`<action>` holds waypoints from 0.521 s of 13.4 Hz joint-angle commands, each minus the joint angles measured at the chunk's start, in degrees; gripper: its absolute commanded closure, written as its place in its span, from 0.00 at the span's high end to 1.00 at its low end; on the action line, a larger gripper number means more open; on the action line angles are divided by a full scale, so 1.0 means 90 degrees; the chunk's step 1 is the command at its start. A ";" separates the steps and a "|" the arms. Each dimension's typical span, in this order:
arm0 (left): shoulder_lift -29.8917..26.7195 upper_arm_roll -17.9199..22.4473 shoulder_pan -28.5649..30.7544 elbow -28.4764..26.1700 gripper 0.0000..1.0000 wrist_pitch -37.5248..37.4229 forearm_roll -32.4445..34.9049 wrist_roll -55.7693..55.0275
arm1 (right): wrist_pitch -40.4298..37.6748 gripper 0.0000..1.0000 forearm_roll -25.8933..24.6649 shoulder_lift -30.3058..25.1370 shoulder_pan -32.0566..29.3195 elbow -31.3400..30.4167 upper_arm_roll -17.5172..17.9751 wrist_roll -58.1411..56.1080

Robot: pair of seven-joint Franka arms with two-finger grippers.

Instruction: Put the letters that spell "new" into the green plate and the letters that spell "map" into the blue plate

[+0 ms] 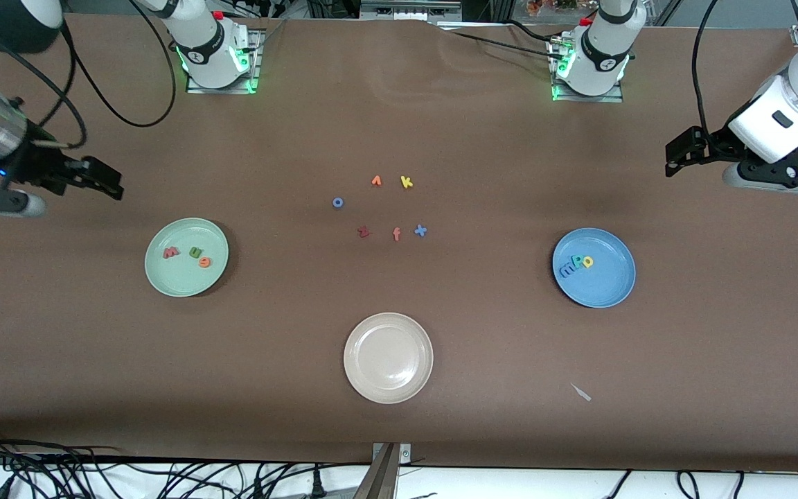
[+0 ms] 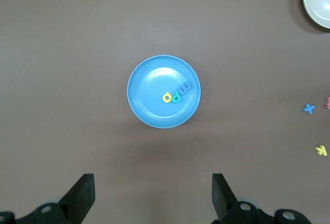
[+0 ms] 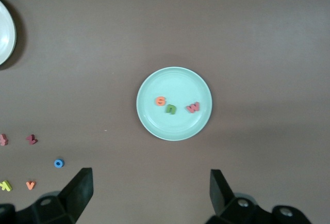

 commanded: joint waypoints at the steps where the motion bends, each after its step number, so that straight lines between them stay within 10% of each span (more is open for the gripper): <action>1: 0.0118 -0.0004 0.0003 0.0227 1.00 -0.0143 -0.0091 -0.0015 | 0.0120 1.00 -0.0074 -0.0681 -0.0508 -0.0903 0.0194 -0.0087; 7: 0.0109 -0.0004 0.0032 0.0227 1.00 -0.0143 -0.0101 -0.0015 | -0.0086 1.00 -0.0055 -0.0448 -0.0675 -0.0896 0.0214 -0.0117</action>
